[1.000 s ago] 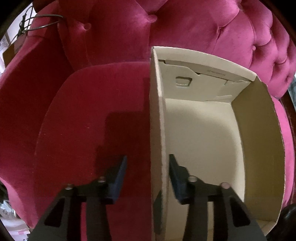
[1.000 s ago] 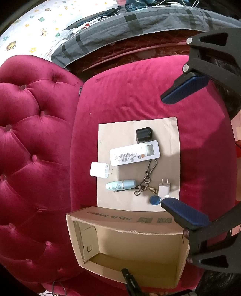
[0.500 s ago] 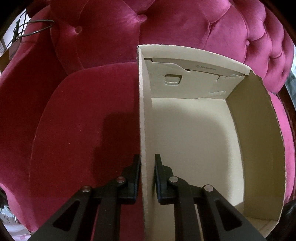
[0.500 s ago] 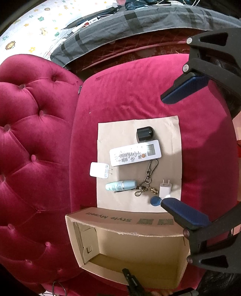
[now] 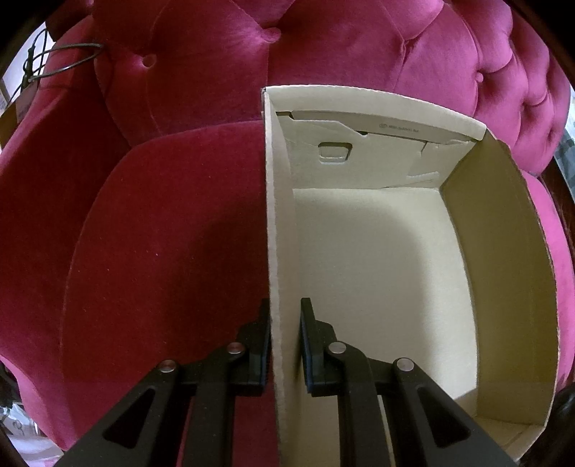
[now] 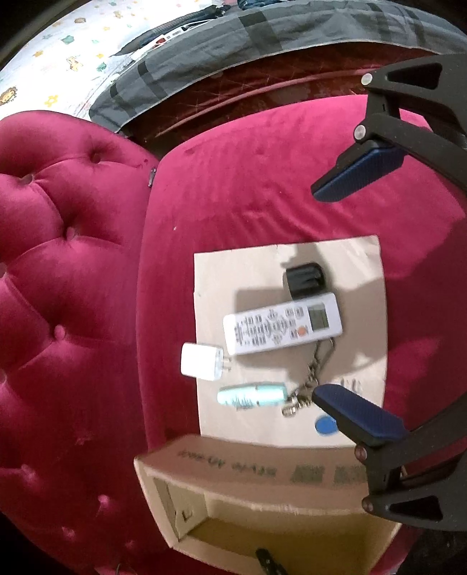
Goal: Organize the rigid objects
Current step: 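Grip the box side wall with the left tool while the right tool approaches the items, then grasp the black round cap with the right gripper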
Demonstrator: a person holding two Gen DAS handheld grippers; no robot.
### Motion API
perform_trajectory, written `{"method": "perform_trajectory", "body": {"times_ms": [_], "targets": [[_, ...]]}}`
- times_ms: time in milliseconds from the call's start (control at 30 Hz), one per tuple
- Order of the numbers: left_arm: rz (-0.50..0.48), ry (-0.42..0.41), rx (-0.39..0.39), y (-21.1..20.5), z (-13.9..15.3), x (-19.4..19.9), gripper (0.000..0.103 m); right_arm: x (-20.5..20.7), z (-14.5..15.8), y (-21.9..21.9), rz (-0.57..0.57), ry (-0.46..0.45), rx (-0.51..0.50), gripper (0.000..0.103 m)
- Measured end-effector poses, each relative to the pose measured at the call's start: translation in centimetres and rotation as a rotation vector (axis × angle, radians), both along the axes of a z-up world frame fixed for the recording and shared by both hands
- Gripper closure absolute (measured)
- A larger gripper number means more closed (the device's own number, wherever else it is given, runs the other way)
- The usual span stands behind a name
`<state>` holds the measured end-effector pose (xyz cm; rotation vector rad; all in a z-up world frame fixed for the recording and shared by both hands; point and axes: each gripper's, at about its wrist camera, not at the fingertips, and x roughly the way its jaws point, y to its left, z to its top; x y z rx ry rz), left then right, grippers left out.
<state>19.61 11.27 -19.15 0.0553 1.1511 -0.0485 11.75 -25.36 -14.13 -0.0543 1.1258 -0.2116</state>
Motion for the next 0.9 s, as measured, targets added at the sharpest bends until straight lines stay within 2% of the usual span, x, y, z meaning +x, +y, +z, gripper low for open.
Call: {"method": "perform_trajectory", "body": {"times_ms": [200,400,667,867,900], "targets": [[0.008,-0.001,-0.009,0.0,-0.2,0.0,0.088,0.9,-3.1,-2.4,-0.012,0.027,0.009,0.001],[0.011,0.001,-0.015,0.2,-0.2,0.1,0.088,1.6,-6.2,-4.3,0.001,0.058,0.017,0.008],[0.016,0.007,-0.024,0.5,-0.2,0.2,0.088,2.5,-8.8,-5.7,0.012,0.082,0.043,0.010],[0.016,0.009,-0.022,0.4,-0.2,0.1,0.088,3.2,-9.9,-5.9,0.025,0.098,0.055,0.020],[0.016,0.009,-0.024,0.5,-0.3,0.1,0.088,3.4,-10.1,-6.0,0.027,0.102,0.064,0.028]]}}
